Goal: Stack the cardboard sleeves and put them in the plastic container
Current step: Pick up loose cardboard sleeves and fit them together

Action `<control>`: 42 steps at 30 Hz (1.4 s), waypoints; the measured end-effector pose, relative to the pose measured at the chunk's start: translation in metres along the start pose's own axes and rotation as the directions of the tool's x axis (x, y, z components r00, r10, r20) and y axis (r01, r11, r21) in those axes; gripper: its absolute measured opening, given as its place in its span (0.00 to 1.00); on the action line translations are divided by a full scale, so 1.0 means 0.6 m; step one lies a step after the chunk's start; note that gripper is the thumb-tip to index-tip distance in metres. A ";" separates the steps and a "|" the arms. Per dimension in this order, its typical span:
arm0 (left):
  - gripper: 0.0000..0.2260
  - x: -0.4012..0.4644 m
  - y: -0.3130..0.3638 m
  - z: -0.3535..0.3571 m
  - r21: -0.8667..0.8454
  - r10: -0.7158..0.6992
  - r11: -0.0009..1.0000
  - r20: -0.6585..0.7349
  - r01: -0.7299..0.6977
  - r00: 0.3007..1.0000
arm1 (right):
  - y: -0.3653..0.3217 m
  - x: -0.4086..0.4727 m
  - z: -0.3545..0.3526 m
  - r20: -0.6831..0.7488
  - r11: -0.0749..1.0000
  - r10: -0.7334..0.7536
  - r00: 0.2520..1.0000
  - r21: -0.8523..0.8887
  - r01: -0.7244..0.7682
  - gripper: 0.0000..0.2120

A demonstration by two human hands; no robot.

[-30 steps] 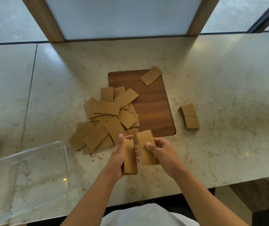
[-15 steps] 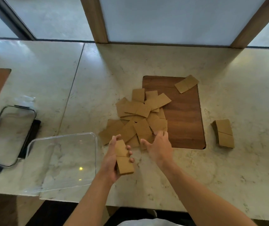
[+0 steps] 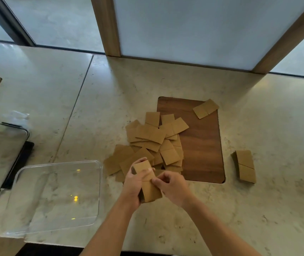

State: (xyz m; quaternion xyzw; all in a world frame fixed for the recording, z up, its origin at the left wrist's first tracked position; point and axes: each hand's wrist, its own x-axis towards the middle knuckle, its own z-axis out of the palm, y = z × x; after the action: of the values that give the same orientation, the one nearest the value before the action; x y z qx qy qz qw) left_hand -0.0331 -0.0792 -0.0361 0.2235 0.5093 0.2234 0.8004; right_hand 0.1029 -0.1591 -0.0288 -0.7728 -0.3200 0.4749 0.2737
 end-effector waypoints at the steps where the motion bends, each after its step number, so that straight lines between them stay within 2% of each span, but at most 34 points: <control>1: 0.16 0.002 0.003 -0.002 -0.033 -0.027 0.999 -0.004 0.027 1.000 | -0.003 0.011 -0.004 -0.078 1.000 0.007 0.997 0.003 -0.007 0.08; 3: 0.19 0.004 0.012 -0.004 -0.145 -0.052 0.988 0.014 0.054 0.999 | -0.013 0.038 -0.020 -0.269 0.999 0.041 0.962 0.015 -0.038 0.12; 5: 0.22 0.004 0.020 -0.002 -0.218 -0.044 0.975 0.032 0.050 0.999 | -0.022 0.071 -0.039 -0.381 0.984 0.028 0.924 -0.153 -0.093 0.20; 8: 0.20 0.010 0.028 0.001 -0.278 -0.023 0.960 0.038 0.033 0.999 | -0.032 0.112 -0.053 -0.352 0.924 0.027 0.936 -0.348 -0.158 0.32; 10: 0.17 0.018 0.035 0.004 -0.351 -0.028 0.935 0.069 0.050 0.997 | -0.030 0.131 -0.057 -0.325 0.915 0.046 0.945 -0.366 -0.170 0.32; 12: 0.16 0.030 0.039 0.010 -0.371 -0.042 0.926 0.086 0.071 0.995 | -0.023 0.146 -0.069 -0.364 0.954 0.081 0.928 -0.240 -0.178 0.23; 14: 0.18 0.043 0.039 0.020 -0.350 -0.045 0.933 0.104 0.078 0.994 | -0.017 0.148 -0.087 -0.408 0.979 0.181 0.895 -0.016 -0.206 0.12; 17: 0.22 0.063 0.044 0.042 -0.251 -0.025 0.966 0.139 0.059 0.990 | 0.000 0.135 -0.113 -0.469 0.955 0.278 0.838 0.227 -0.190 0.07; 19: 0.31 0.078 0.050 0.063 -0.147 -0.039 0.987 0.161 0.063 0.986 | 0.007 0.119 -0.124 -0.484 0.925 0.289 0.826 0.364 -0.110 0.06; 21: 0.37 0.090 0.055 0.081 -0.040 -0.053 0.997 0.154 0.060 0.987 | 0.003 0.100 -0.122 -0.367 0.867 0.258 0.894 0.496 -0.047 0.06; 23: 0.28 0.099 0.056 0.090 0.017 -0.057 0.998 0.130 0.056 0.990 | -0.014 0.083 -0.108 -0.155 0.847 0.169 0.973 0.529 -0.063 0.06; 24: 0.20 0.103 0.058 0.091 0.029 -0.054 0.998 0.117 0.051 0.992 | -0.024 0.082 -0.098 -0.068 0.867 0.131 0.989 0.491 -0.081 0.05; 25: 0.16 0.104 0.060 0.088 0.035 -0.050 0.998 0.104 0.047 0.993 | -0.031 0.088 -0.088 -0.040 0.902 0.101 0.994 0.426 -0.075 0.05; 26: 0.17 0.104 0.062 0.080 0.042 -0.049 0.998 0.091 0.045 0.995 | -0.038 0.097 -0.081 -0.069 0.932 0.074 0.995 0.361 -0.044 0.05; 28: 0.21 0.100 0.070 0.057 0.010 -0.034 0.999 0.061 0.034 0.998 | -0.052 0.129 -0.074 -0.223 0.973 0.046 0.974 0.233 0.007 0.06; 30: 0.21 0.090 0.074 0.035 -0.122 -0.005 0.992 0.065 0.013 0.998 | -0.073 0.163 -0.076 -0.296 0.999 -0.047 0.954 -0.006 0.047 0.04; 33: 0.29 0.076 0.078 0.012 -0.273 0.035 0.962 0.081 -0.011 0.996 | -0.099 0.212 -0.075 -0.123 0.921 -0.132 0.983 -0.383 0.076 0.29; 35: 0.32 0.072 0.082 0.001 -0.336 0.033 0.942 0.084 -0.003 0.996 | -0.114 0.237 -0.075 -0.084 0.851 -0.129 0.988 -0.521 0.067 0.35; 36: 0.32 0.072 0.085 0.000 -0.371 0.026 0.929 0.094 0.011 0.995 | -0.114 0.244 -0.078 -0.095 0.843 -0.119 0.988 -0.535 0.050 0.34; 38: 0.29 0.075 0.089 -0.002 -0.422 0.025 0.906 0.108 0.023 0.994 | -0.113 0.249 -0.087 -0.162 0.872 -0.114 0.980 -0.489 0.021 0.26; 40: 0.28 0.081 0.092 0.004 -0.433 0.046 0.902 0.107 0.005 0.993 | -0.104 0.243 -0.100 -0.254 0.945 -0.077 0.964 -0.326 -0.010 0.13; 42: 0.29 0.089 0.097 0.018 -0.405 0.054 0.914 0.093 -0.012 0.994 | -0.093 0.229 -0.114 -0.281 0.996 0.020 0.959 -0.080 -0.044 0.07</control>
State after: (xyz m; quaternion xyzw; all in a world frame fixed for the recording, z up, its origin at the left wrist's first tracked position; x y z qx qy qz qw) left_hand -0.0105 -0.0030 -0.0361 0.0731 0.4069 0.3256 0.8503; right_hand 0.1996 -0.0275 -0.0379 -0.8482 -0.2857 0.3510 0.2751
